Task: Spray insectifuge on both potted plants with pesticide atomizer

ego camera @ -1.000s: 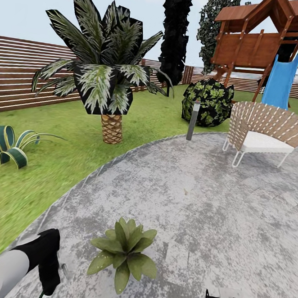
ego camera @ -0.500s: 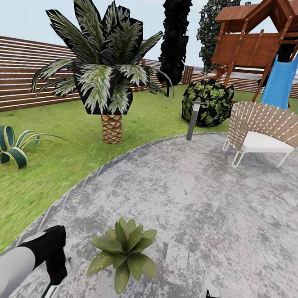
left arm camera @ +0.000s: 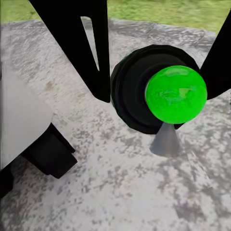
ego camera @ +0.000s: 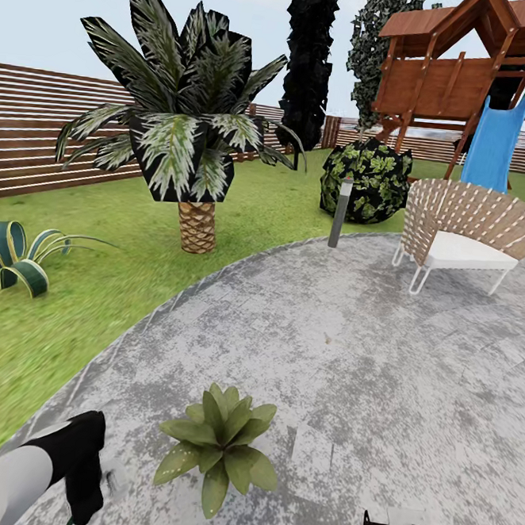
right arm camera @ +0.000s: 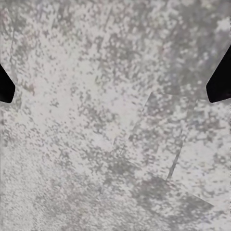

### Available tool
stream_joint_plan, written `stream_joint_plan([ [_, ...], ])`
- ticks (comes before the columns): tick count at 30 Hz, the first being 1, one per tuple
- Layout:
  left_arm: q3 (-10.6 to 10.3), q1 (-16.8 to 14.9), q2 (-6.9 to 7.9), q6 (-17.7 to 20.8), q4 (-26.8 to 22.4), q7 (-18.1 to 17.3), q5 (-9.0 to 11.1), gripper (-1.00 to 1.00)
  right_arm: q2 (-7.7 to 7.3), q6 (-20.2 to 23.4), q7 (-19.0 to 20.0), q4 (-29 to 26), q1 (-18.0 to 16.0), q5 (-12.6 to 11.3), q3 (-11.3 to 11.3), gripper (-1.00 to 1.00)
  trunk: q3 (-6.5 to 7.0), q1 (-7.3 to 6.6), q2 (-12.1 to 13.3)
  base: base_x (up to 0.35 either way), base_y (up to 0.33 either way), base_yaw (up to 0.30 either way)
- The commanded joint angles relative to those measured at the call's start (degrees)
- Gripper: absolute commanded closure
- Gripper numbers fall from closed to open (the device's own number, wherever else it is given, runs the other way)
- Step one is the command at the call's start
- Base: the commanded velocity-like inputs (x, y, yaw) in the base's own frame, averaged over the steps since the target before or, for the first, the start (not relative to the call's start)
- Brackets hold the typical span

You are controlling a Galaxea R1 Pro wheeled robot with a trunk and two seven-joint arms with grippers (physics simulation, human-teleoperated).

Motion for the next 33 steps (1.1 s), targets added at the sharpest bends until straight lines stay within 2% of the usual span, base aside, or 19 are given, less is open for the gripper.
stream_joint_plan([
  [1,0.08,-0.11,-0.16,0.59,-0.57,-0.41,-0.38,1.0,0.02,-0.16,-0.18,0.06,-0.04,0.61,-0.45,-1.0,-0.05,-0.01,-0.02,0.0,0.0,-0.021],
  [5,0.08,-0.89,-0.34,0.86,-1.45,-0.4,-0.24,1.0,0.02,-0.16,-0.18,0.06,-0.04,0.61,-0.45,-1.0,-0.05,-0.01,-0.02,0.0,0.0,-0.215],
  [10,0.03,-1.1,0.22,0.85,-1.36,-0.37,-0.49,1.0,0.02,-0.14,-0.18,0.06,-0.04,0.61,-0.45,-1.0,-0.05,-0.01,-0.02,0.0,0.0,-0.141],
  [13,-0.08,-0.87,1.23,0.81,-0.83,0.37,-0.65,1.0,0.02,-0.14,-0.18,0.06,-0.04,0.61,-0.45,-1.0,-0.05,-0.01,-0.02,0.0,0.0,-0.009],
  [16,0.04,-0.83,3.25,0.65,-0.65,1.44,-0.41,1.0,0.02,-0.14,-0.18,0.06,-0.05,0.61,-0.45,-1.0,-0.05,-0.01,-0.02,0.0,0.0,-0.001],
  [19,0.03,-0.6,3.71,0.3,-0.42,1.69,-0.04,1.0,0.02,-0.15,-0.18,0.11,-0.04,0.61,-0.45,-1.0,-0.05,-0.01,-0.02,0.0,0.0,0.0],
  [26,0.06,-0.16,1.53,0.09,2.71,1.79,1.45,1.0,0.02,-0.14,-0.18,0.14,-0.05,0.61,-0.45,-1.0,-0.05,-0.01,-0.02,0.0,0.0,0.0],
  [33,0.24,-0.23,0.89,0.71,-0.03,1.87,1.29,1.0,0.02,-0.14,-0.18,0.14,-0.05,0.61,-0.45,-1.0,-0.05,-0.01,-0.02,0.119,0.033,0.0],
])
